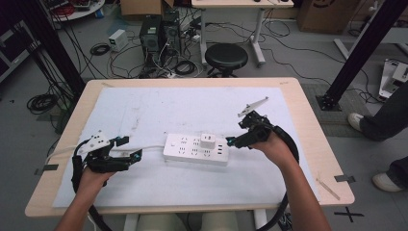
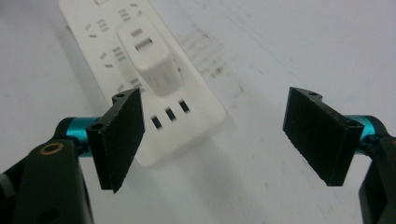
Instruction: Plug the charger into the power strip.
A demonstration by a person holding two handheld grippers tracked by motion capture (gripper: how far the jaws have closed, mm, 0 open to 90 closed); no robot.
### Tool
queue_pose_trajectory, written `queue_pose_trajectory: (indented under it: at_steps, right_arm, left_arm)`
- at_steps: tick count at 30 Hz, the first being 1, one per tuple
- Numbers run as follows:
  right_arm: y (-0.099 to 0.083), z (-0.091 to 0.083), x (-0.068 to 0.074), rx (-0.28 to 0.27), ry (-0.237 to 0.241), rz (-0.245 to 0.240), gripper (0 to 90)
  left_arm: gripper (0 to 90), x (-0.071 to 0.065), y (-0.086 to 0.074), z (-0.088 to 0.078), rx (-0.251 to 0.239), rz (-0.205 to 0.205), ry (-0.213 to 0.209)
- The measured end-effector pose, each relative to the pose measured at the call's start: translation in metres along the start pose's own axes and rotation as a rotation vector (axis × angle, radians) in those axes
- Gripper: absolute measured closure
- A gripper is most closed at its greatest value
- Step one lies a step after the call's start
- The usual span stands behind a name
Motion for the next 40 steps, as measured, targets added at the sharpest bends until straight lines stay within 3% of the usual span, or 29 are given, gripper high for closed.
queue_pose_trajectory:
  at_steps: [6,12,15,40]
  right_arm:
    - [-0.028,-0.014,-0.010,-0.019,-0.039,0.047,21.1]
    - [-0.042,-0.025,-0.013,-0.058,-0.052,0.084,19.8]
    - [-0.046,-0.028,-0.013,-0.062,-0.068,0.080,18.9]
    - [-0.069,-0.030,-0.009,-0.079,-0.068,0.117,17.7]
  left_arm:
    - [21.8,0.000,0.002,-0.001,-0.005,0.001,0.003]
    - [21.8,-0.001,0.003,-0.002,-0.005,0.003,0.008]
    - [21.7,0.000,0.003,-0.004,-0.008,0.002,0.012]
    - [21.8,-0.005,0.004,-0.006,-0.014,0.010,0.023]
Point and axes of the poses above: each handheld gripper's, and its own axes: z roughly forward along the jaws, y roughly out of its top, x roughly to its left, the point moved 5 cm from there along z, roughly forward along the jaws, and after that the axes turned 11 degrees about -y, right-handed, at the moved point
